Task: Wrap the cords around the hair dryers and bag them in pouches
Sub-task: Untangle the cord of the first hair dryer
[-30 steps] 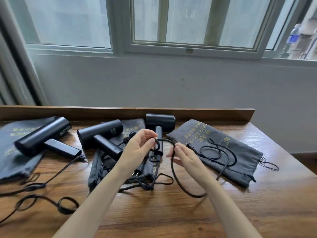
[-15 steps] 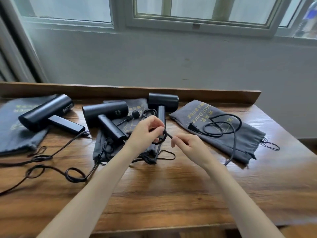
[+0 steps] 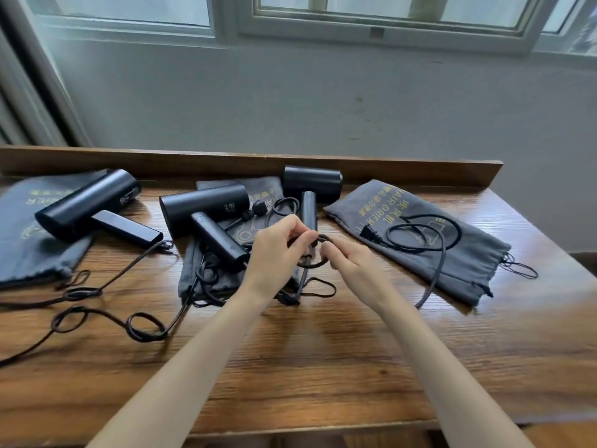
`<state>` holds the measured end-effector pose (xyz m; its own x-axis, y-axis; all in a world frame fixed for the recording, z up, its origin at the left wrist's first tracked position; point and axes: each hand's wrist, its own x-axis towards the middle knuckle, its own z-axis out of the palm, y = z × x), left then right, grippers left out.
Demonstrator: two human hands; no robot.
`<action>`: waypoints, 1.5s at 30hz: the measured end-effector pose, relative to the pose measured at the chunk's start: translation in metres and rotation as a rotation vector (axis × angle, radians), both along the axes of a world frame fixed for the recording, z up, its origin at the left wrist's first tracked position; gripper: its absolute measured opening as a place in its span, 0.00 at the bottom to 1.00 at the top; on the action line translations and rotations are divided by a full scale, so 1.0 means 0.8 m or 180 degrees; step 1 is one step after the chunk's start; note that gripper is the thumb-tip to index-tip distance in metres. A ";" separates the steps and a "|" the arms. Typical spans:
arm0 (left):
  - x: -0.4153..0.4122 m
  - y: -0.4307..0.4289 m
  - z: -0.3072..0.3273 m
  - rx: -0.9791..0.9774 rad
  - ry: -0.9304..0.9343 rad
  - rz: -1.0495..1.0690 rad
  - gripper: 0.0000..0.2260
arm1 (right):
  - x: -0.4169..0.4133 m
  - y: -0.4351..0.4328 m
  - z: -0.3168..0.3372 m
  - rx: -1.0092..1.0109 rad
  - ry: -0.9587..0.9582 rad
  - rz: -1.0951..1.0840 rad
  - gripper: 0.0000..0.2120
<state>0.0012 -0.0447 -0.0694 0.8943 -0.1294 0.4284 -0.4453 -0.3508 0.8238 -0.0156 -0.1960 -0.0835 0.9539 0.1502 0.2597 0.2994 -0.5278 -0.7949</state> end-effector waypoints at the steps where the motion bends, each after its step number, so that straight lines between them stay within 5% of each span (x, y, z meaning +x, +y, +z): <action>1: 0.001 0.003 0.001 -0.0169 -0.0002 0.0061 0.06 | 0.002 -0.001 0.000 0.0204 0.0145 0.0024 0.14; 5: 0.004 0.019 0.003 -0.1666 0.0576 0.0053 0.05 | 0.013 -0.003 0.007 0.1145 0.0998 0.0047 0.15; 8: 0.002 0.044 -0.009 -0.2029 0.1106 -0.0803 0.06 | 0.024 -0.001 0.003 0.0862 0.0944 -0.0160 0.17; 14: 0.000 0.043 0.036 0.1534 0.0936 -0.0571 0.22 | 0.020 0.025 -0.001 -0.0421 0.0046 -0.0442 0.21; 18: 0.011 0.022 0.053 0.2003 0.0582 -0.0281 0.18 | 0.020 0.028 0.011 -0.0420 -0.0170 -0.0285 0.20; 20: 0.015 0.027 0.050 0.1256 0.0443 -0.0397 0.15 | 0.027 0.015 0.010 -0.0218 -0.0051 -0.0470 0.22; 24: 0.022 0.067 0.045 -0.2140 0.1088 -0.0630 0.13 | 0.045 -0.020 0.004 -0.0438 0.0164 -0.1052 0.22; 26: 0.025 0.082 0.041 -0.2536 0.1297 -0.0664 0.13 | 0.048 -0.024 0.001 -0.0391 0.0141 -0.1046 0.21; 29: 0.032 0.080 0.034 -0.1339 0.1356 -0.0266 0.12 | 0.047 -0.019 -0.001 -0.0602 -0.0071 -0.1017 0.21; 32: 0.039 0.064 0.022 0.1898 -0.0483 0.1187 0.16 | 0.044 -0.018 -0.002 -0.0873 -0.0161 -0.1024 0.21; 34: 0.038 0.034 0.020 0.2960 -0.1597 0.1096 0.22 | 0.044 -0.019 0.000 -0.0979 -0.0219 -0.0957 0.20; 37: 0.031 -0.019 0.013 0.3060 -0.2003 0.0350 0.19 | 0.043 -0.019 0.006 -0.0996 -0.0312 -0.0765 0.19; 41: 0.038 -0.031 0.016 0.3026 -0.1669 0.0295 0.12 | 0.038 -0.019 0.007 -0.0895 -0.0232 -0.0792 0.19; 45: 0.035 -0.007 0.030 0.2295 -0.1347 0.0111 0.06 | 0.039 -0.020 0.011 -0.0735 -0.0121 -0.1014 0.20</action>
